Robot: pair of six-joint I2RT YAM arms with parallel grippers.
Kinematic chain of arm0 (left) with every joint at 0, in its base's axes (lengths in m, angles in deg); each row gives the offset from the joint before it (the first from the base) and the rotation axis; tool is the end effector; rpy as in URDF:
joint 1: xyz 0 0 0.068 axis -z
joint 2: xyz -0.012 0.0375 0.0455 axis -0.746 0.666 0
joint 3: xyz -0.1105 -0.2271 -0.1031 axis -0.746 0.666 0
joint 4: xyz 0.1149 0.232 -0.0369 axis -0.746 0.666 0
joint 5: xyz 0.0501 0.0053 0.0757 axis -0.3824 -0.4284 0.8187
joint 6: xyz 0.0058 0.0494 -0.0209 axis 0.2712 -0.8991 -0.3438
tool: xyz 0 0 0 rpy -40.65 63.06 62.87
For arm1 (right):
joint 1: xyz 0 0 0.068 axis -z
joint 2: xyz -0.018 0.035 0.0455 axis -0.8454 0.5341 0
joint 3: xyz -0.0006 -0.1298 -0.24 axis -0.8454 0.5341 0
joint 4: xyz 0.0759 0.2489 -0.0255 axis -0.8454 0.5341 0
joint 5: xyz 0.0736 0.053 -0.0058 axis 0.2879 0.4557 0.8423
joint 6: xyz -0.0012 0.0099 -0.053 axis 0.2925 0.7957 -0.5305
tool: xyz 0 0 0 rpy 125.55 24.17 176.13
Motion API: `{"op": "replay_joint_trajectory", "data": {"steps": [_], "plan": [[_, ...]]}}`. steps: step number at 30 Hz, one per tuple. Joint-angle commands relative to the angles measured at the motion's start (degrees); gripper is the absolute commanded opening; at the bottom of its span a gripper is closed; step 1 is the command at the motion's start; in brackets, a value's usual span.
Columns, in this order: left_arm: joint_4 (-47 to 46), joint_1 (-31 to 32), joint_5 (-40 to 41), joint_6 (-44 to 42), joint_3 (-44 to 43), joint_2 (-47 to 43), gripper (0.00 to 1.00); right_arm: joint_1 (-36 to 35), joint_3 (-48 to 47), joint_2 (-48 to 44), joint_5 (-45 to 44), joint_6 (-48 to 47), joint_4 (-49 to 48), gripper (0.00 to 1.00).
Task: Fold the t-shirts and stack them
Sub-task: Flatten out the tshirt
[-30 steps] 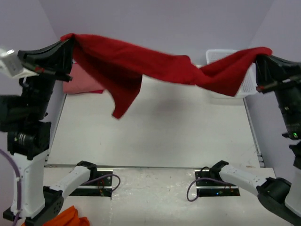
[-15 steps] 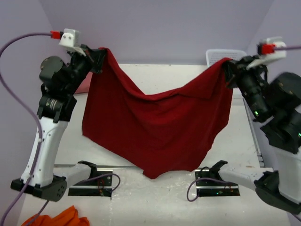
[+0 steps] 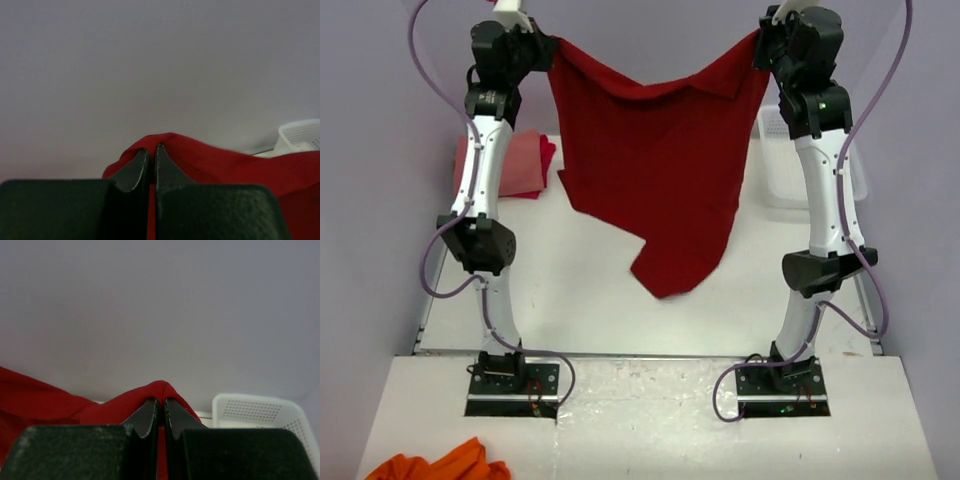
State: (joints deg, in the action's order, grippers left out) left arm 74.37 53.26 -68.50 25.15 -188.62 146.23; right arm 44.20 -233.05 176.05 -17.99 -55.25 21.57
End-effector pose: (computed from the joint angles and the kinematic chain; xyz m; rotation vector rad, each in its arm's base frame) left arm 0.4795 -0.0514 0.4811 0.0935 1.5346 -0.4683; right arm 0.3711 0.0842 0.5624 -0.0797 1.5206 0.0769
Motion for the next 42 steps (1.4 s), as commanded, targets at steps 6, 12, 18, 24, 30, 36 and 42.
{"op": "replay_joint_trajectory", "data": {"steps": [6,12,18,24,30,36,42], "plan": [[-10.13,-5.02,-4.42,1.25,7.5,-11.53,0.0,1.92,-3.04,-8.56,4.31,-3.86,-8.97,0.0],[-13.28,-4.93,-6.09,1.78,18.73,-19.25,0.0,1.57,3.54,-12.16,5.55,-2.01,-8.09,0.0],[-10.03,-4.84,-7.14,1.16,31.63,-20.31,0.0,1.92,20.46,-13.31,4.76,2.27,-0.98,0.0],[-5.73,-4.49,-3.55,6.41,55.71,-22.69,0.0,0.34,57.37,-25.78,6.87,14.65,-5.19,0.0],[-2.56,-2.56,0.93,10.91,79.36,-32.59,0.0,-5.63,75.59,-37.99,0.39,26.61,0.34,0.0],[1.04,-1.68,2.35,15.92,95.54,-45.96,0.0,-6.7,81.15,-45.38,-2.44,31.64,11.94,0.0],[6.83,-1.41,5.15,19.97,102.94,-55.47,0.0,-6.7,89.68,-53.3,-3.06,35.86,15.9,0.0]]}}
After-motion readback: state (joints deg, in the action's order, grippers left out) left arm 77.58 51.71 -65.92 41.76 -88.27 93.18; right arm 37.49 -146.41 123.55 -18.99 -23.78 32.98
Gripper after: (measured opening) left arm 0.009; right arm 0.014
